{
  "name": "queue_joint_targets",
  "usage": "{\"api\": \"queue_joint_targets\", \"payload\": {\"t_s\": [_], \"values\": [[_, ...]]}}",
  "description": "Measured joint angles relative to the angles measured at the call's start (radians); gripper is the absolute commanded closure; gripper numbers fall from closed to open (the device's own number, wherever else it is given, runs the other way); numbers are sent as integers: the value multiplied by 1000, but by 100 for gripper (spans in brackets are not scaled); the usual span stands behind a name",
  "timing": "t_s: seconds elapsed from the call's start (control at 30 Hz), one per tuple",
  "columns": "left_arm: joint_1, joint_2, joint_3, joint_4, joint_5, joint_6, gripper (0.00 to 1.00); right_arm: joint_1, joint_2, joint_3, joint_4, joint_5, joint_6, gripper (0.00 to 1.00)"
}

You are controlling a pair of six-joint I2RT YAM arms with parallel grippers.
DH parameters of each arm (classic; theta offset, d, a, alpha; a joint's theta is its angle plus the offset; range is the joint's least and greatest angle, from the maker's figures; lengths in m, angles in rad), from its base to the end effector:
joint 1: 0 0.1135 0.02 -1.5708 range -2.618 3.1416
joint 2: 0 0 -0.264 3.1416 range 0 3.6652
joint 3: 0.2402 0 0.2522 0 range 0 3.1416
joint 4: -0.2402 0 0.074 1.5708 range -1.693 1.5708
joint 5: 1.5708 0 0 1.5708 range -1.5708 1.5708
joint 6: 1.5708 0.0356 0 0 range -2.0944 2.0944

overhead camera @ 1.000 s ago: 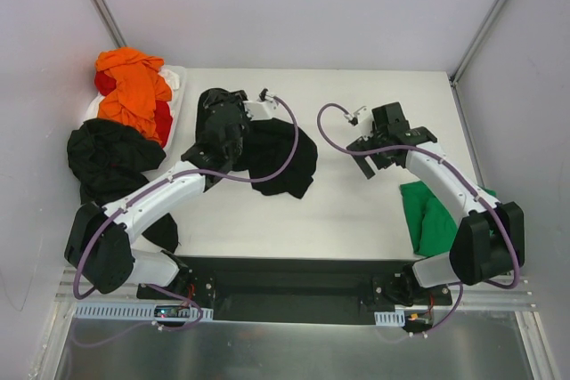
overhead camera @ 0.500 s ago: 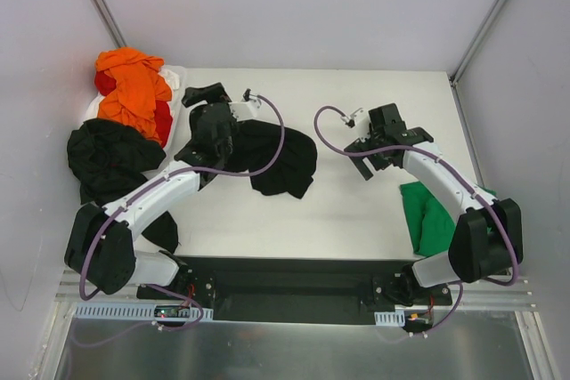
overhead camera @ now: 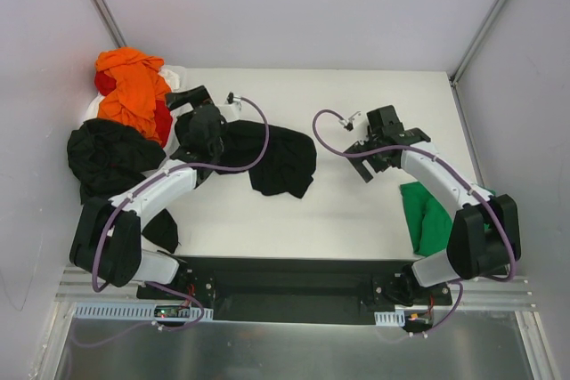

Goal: Fold and stack the t-shirts
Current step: Flatten out the tshirt

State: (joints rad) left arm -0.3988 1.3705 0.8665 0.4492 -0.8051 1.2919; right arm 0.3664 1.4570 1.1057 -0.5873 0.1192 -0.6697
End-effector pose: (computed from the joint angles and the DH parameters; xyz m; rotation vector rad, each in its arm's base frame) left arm 0.2952 -0.0965 0.3011 0.7951 1.5960 1.3113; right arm 0.2865 0.1054 0.2596 -1.2055 2.2144 -0.2732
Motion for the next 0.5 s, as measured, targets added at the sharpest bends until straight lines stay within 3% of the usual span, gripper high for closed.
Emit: {"api": "queue_joint_targets", "payload": {"t_s": [0.5], "values": [[0, 19, -131, -327, -48, -51, 1, 0, 43, -8, 1, -1, -14, 4]]}}
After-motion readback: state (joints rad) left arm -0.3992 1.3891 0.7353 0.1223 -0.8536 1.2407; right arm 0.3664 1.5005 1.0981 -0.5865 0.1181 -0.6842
